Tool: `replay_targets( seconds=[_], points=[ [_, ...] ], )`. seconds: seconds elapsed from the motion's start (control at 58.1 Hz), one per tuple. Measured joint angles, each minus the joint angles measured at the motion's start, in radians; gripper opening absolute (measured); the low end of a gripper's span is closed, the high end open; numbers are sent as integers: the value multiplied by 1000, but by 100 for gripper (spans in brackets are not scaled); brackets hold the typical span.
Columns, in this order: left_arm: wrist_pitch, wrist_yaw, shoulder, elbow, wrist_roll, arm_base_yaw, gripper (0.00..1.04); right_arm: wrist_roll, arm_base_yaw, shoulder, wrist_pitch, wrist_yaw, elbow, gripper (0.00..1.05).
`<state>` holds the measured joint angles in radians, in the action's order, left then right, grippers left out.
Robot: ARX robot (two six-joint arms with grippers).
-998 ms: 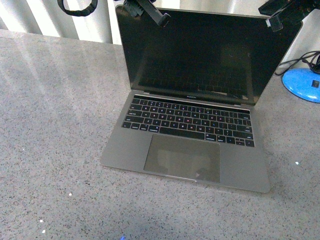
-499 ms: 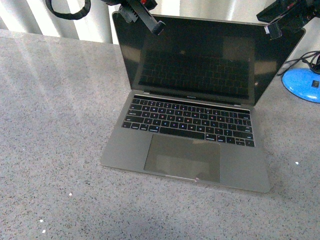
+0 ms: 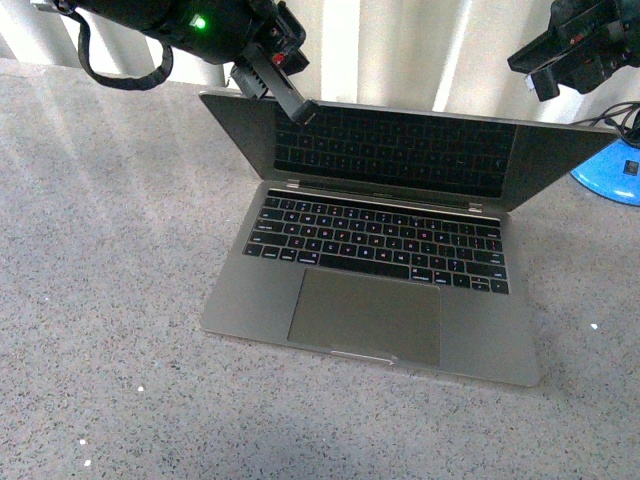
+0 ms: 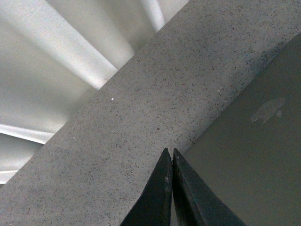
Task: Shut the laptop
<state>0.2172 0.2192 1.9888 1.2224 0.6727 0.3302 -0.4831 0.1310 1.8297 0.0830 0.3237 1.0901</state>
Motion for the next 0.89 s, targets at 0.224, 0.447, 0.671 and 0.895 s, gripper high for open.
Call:
replay_targets(
  seconds=[0.224, 0.447, 0.671, 0.895],
  points=[
    [2, 1, -4, -26, 1, -3, 4, 20, 19, -28, 8, 2, -59, 1],
    [5, 2, -8, -35, 5, -6, 4, 24, 31, -43, 24, 4, -98, 1],
    [5, 2, -11, -35, 8, -6, 4, 26, 29, -45, 25, 8, -114, 1],
    [-4, 24, -13, -43, 19, -6, 4, 47, 20, -50, 24, 15, -134, 1]
  ],
)
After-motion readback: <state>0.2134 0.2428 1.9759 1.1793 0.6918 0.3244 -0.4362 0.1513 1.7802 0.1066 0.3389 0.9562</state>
